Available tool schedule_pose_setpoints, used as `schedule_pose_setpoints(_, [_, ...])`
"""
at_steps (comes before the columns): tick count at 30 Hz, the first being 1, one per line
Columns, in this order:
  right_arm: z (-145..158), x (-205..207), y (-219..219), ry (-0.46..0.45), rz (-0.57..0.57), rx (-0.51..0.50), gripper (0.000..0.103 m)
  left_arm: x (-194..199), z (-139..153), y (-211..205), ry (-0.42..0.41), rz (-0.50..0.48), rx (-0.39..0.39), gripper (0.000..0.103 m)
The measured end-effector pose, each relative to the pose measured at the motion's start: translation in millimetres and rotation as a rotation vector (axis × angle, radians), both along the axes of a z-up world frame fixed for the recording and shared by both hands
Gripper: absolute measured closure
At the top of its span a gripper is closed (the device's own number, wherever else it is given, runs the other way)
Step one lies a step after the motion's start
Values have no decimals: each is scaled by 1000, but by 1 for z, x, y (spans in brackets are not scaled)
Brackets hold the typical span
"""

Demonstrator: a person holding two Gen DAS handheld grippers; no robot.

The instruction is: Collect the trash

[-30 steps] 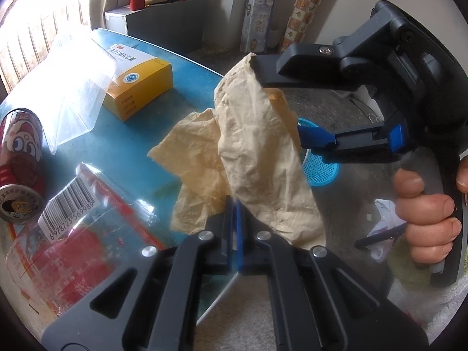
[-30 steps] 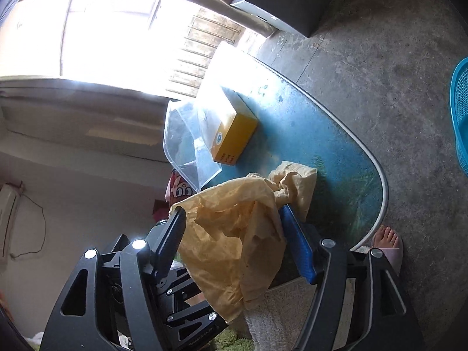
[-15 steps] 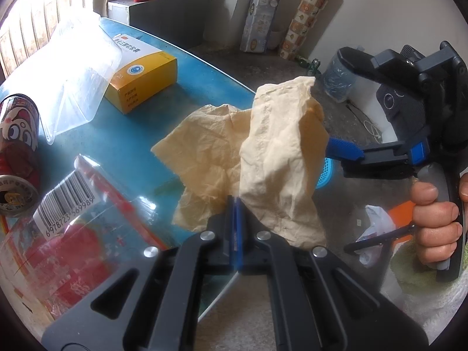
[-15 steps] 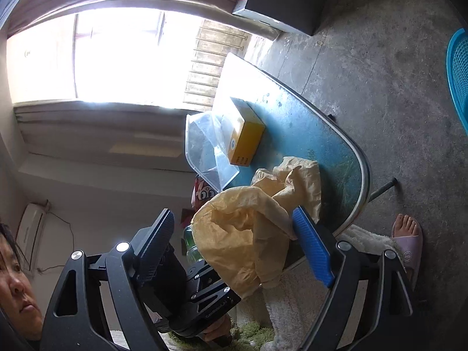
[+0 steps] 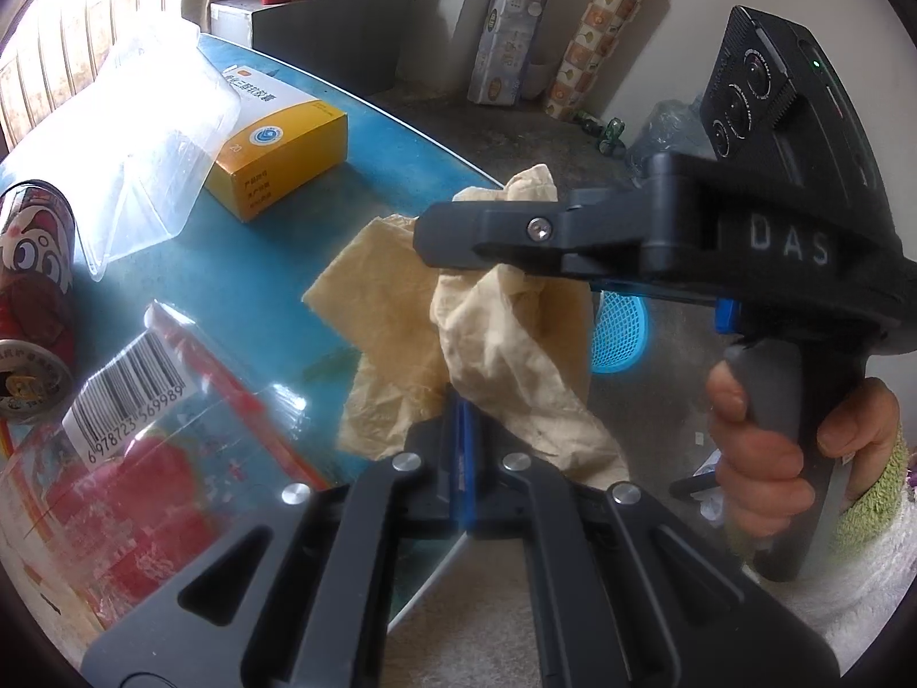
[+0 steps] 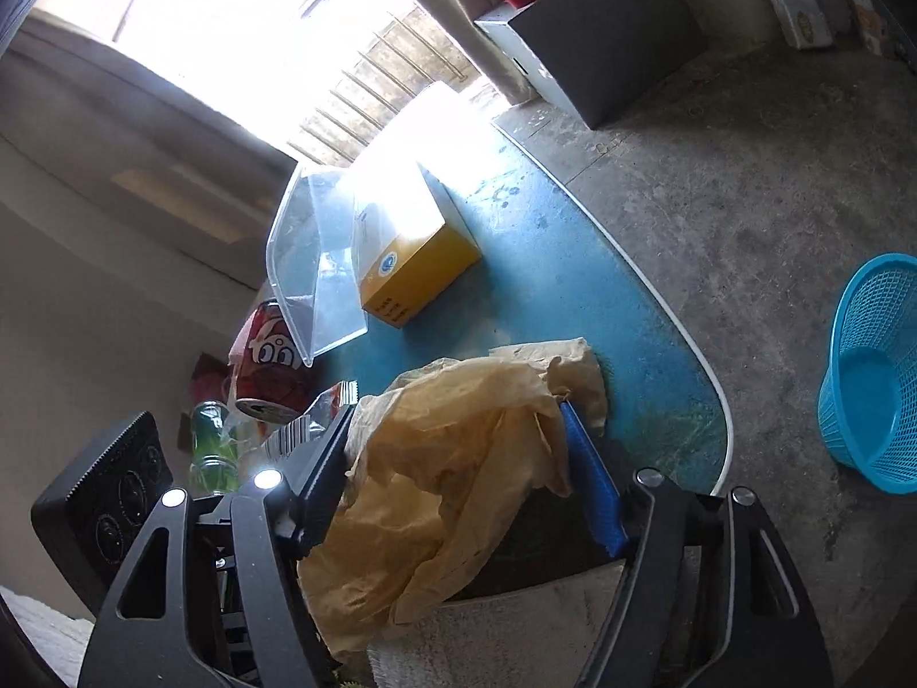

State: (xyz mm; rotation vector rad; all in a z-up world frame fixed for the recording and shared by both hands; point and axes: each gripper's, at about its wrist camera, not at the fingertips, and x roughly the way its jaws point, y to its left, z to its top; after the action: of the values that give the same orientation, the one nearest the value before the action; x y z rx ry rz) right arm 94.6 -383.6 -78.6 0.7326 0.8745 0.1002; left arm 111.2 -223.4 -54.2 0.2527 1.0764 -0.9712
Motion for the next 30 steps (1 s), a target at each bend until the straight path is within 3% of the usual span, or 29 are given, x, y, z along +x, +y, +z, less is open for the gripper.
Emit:
schedule_pose_setpoints(4, [4,4,8,-6,63,-101,39,-1,0,1,0,-1,-4,102])
schedule_pose_setpoints(11, [5,1,13,-9,100,-231,57,-7,8,12,-24,8,-10,102])
schedule_pose_setpoints(16, [7,-1,26,-6,124,-344,59,-11,28,33,-46,30,-57,100])
schedule_pose_setpoints(23, [8,-1,63,10,165,-638,59,-14,58,81,-97,120,-124,81])
schedule_pose_setpoints(27, [9,-2,63,16,146,-647,61,-9,73,123,-113,215,-162,70])
schedule_pose_setpoints(30, [11,-1,64,23,133,-641,73,-2,82,154,-139,297,-172,65])
